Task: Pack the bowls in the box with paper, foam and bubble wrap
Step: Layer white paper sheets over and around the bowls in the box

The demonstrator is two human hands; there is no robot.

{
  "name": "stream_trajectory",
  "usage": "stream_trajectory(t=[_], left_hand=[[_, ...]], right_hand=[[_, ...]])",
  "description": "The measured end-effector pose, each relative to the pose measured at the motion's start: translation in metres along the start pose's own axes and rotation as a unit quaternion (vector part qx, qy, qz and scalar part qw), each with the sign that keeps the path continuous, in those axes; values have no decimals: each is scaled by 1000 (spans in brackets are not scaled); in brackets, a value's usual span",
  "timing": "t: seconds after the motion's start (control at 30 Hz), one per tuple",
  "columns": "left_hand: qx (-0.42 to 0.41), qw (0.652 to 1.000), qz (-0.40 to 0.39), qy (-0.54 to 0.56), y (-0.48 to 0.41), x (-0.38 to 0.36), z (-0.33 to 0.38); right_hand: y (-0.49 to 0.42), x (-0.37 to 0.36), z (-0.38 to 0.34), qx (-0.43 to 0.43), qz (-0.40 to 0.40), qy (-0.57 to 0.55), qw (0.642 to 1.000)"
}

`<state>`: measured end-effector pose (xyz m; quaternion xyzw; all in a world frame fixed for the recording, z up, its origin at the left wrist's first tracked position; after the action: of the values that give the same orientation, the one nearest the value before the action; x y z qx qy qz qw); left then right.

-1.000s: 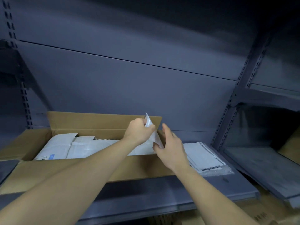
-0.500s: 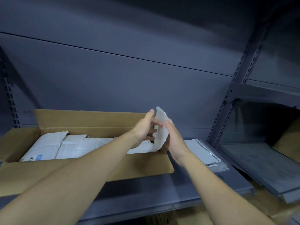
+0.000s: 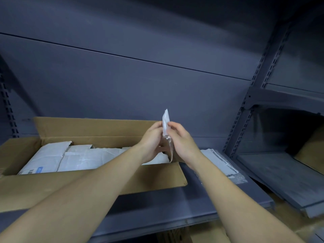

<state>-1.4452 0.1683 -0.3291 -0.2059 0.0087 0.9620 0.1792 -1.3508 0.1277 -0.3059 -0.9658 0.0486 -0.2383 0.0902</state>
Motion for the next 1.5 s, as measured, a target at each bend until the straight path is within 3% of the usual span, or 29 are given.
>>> stream_trajectory(t=[0.27, 0.4, 0.47, 0.57, 0.67, 0.8, 1.03, 1.23, 1.33, 1.43, 1.5], left_hand=[[103, 995, -6, 8, 5, 13, -17], [137, 990, 11, 45, 4, 10, -24], [140, 989, 10, 44, 1, 11, -24], [129, 991, 2, 31, -5, 13, -19], [121, 991, 48, 40, -9, 21, -13], [118, 990, 22, -68, -6, 16, -12], [117, 985, 35, -121, -10, 6, -25], [98, 964, 63, -237, -14, 23, -30], [98, 955, 86, -266, -8, 33, -26], [89, 950, 132, -270, -6, 49, -23], [31, 939, 150, -309, -8, 58, -15]], right_hand=[[3, -11, 29, -43, -27, 50, 997], [7, -5, 32, -69, -33, 19, 997], [10, -1, 23, -42, -44, 11, 998], [13, 2, 5, 17, -28, 92, 995], [11, 2, -1, 85, 1, 258, 962], [14, -7, 12, 105, 1, 314, 944], [8, 1, 32, 87, 43, 366, 925], [3, -8, 39, 56, -42, 410, 909], [9, -13, 41, 51, -88, 359, 928], [11, -10, 43, 44, -62, 349, 934], [8, -8, 41, 62, -46, 375, 924]])
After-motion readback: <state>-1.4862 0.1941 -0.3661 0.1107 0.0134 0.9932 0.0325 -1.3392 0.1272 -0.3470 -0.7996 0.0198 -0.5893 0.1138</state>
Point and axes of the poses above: each hand's wrist, its own y-axis away from the middle knuckle, its own x-axis out of the back of the hand, z = x × y, the point moved 7 cm from there along -y, towards the middle knuckle, and after that the axes turned 8 degrees about y, right-handed, at the moved point
